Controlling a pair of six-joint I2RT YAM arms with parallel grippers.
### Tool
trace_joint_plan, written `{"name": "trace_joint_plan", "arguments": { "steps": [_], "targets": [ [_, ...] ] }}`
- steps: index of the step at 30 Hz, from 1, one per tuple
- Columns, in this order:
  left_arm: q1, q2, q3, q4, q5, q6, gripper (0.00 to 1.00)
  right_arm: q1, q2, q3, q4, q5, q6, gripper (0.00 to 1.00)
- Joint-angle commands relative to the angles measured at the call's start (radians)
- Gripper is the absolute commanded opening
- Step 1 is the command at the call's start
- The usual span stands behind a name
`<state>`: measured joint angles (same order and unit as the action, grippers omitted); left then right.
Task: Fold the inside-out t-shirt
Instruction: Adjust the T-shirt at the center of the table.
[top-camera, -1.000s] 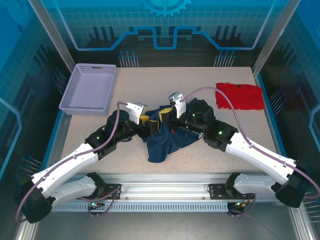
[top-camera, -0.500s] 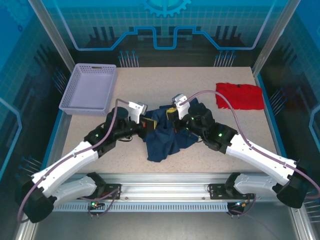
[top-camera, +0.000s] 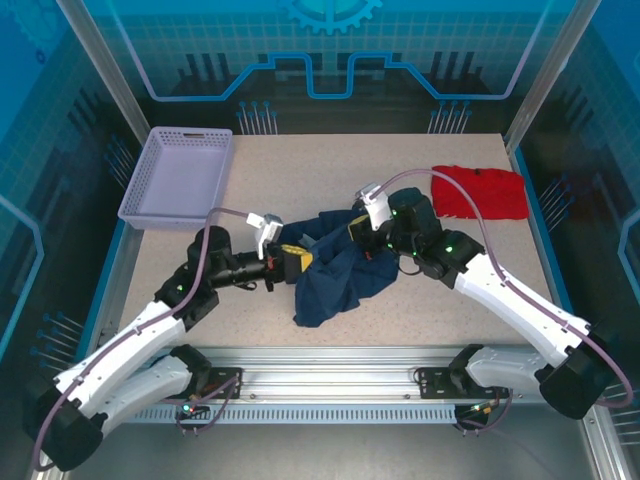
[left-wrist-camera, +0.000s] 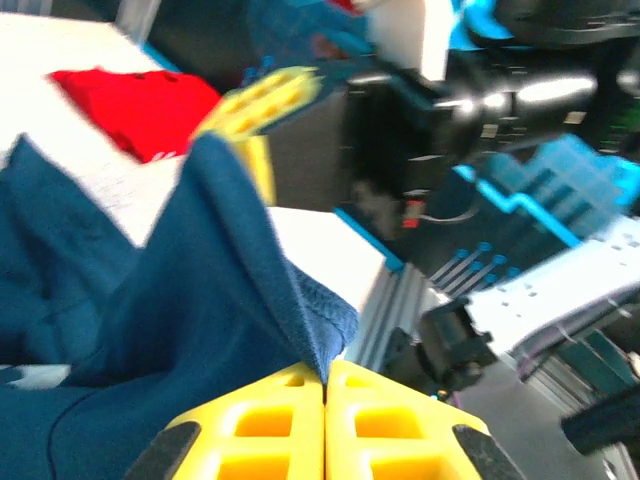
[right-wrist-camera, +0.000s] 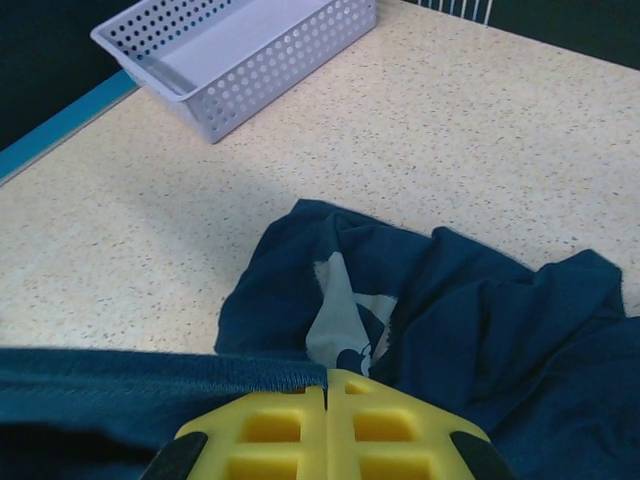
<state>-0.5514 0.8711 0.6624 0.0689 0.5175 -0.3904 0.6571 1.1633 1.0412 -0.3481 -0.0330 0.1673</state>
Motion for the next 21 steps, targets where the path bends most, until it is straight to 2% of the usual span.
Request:
{"name": "trace_joint_plan", "arguments": {
  "steps": [1,4,7,10,14,17,21],
  "targets": [
    [0.007,0.043,0.102,-0.229,-0.284,0.023,0.12,-0.017,-0.053,-0.03,0.035,-0.11,0.037,0.0],
    [0.006,0.066,0.107,-0.287,-0.364,0.031,0.25,-0.015,-0.071,-0.055,0.112,-0.129,0.109,0.0],
    [0.003,0.062,0.092,-0.314,-0.402,0.013,0.36,0.021,-0.07,-0.06,0.156,-0.047,0.171,0.0],
    [-0.008,0.034,0.067,-0.324,-0.388,0.002,0.43,0.055,-0.052,-0.05,0.177,0.012,0.207,0.0],
    [-0.022,-0.014,-0.011,-0.215,-0.232,-0.026,0.45,0.066,-0.031,-0.024,0.165,0.037,0.215,0.0],
    [-0.025,0.03,-0.045,-0.084,-0.075,-0.082,0.45,0.066,-0.032,-0.01,0.151,0.048,0.208,0.0],
    [-0.027,0.118,-0.053,0.062,0.009,-0.164,0.45,0.066,-0.038,0.002,0.133,0.06,0.192,0.0]
  ]
}}
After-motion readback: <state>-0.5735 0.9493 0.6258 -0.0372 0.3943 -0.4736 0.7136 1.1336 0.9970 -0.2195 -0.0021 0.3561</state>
